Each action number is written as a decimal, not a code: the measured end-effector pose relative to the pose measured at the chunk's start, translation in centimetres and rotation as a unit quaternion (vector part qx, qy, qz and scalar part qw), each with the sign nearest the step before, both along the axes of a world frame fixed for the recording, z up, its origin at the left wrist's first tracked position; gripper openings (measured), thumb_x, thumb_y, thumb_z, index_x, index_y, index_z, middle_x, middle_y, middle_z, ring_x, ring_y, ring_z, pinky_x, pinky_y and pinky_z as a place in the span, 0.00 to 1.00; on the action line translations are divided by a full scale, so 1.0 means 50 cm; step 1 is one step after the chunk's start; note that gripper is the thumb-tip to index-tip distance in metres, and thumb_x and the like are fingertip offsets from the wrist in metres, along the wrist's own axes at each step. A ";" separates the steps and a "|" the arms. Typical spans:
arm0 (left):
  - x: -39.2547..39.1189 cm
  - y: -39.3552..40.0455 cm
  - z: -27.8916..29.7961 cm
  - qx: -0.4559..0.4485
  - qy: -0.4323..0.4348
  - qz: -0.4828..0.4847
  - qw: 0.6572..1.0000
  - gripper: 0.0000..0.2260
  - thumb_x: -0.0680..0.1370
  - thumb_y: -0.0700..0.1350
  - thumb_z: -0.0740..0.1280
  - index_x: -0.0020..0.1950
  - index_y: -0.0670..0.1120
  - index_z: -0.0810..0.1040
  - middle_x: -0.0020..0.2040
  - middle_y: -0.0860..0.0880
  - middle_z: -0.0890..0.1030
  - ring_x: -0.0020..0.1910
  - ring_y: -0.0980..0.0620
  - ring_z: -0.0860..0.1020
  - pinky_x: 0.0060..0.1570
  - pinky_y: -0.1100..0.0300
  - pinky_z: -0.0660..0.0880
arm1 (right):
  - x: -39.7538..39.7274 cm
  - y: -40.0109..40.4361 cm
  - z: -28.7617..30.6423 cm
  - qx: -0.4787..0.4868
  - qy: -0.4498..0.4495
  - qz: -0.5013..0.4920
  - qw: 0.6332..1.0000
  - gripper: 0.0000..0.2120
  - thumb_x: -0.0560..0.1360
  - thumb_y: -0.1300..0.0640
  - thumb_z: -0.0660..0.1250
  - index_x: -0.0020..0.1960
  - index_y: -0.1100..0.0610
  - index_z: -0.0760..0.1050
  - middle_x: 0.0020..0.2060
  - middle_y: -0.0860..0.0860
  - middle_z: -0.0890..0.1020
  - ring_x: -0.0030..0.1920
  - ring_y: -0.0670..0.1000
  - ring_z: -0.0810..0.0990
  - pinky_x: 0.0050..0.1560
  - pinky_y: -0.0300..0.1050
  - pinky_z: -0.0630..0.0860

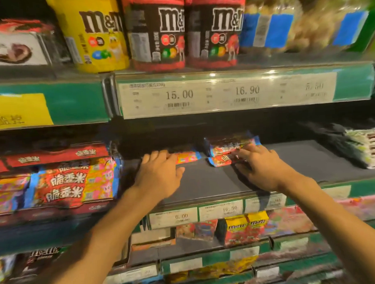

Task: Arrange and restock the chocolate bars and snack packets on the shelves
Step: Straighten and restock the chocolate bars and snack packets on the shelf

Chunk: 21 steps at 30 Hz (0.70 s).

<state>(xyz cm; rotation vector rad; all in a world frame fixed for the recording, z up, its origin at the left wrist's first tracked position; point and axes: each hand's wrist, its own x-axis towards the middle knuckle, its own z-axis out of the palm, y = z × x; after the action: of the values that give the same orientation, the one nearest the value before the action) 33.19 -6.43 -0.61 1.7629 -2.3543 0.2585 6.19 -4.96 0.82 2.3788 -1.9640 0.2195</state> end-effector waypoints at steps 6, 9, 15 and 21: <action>-0.010 0.008 0.008 0.016 0.084 -0.024 0.996 0.13 0.79 0.51 0.65 0.59 0.45 0.76 0.55 0.43 0.77 0.56 0.39 0.72 0.57 0.47 0.68 | -0.015 -0.010 0.000 0.011 -0.018 0.022 1.000 0.17 0.78 0.44 0.64 0.64 0.48 0.69 0.59 0.51 0.71 0.63 0.56 0.67 0.62 0.53 0.64; -0.004 0.012 0.009 0.052 0.124 -0.053 0.990 0.14 0.78 0.48 0.68 0.63 0.46 0.75 0.58 0.46 0.74 0.59 0.44 0.68 0.61 0.51 0.65 | -0.022 -0.004 0.008 0.038 -0.047 0.061 0.996 0.15 0.77 0.47 0.67 0.62 0.47 0.70 0.56 0.46 0.72 0.62 0.53 0.69 0.61 0.53 0.64; 0.001 0.023 0.027 0.096 0.130 -0.042 0.986 0.13 0.79 0.49 0.67 0.64 0.51 0.77 0.57 0.49 0.72 0.60 0.48 0.66 0.63 0.52 0.62 | -0.019 0.010 0.030 0.062 -0.027 0.066 0.995 0.17 0.77 0.50 0.69 0.65 0.46 0.75 0.61 0.47 0.75 0.63 0.51 0.70 0.62 0.53 0.63; 0.018 0.063 0.017 0.050 0.162 -0.112 0.979 0.12 0.80 0.44 0.65 0.64 0.46 0.75 0.59 0.48 0.75 0.60 0.48 0.70 0.61 0.55 0.65 | -0.003 0.045 0.027 0.063 -0.038 0.039 0.997 0.16 0.79 0.51 0.66 0.64 0.55 0.73 0.61 0.53 0.75 0.58 0.54 0.74 0.57 0.47 0.73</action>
<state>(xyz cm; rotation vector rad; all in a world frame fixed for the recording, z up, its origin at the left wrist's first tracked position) 34.07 -3.26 0.22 1.4309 -2.3271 -0.1722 6.06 -2.72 2.17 2.5659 -1.9748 0.1967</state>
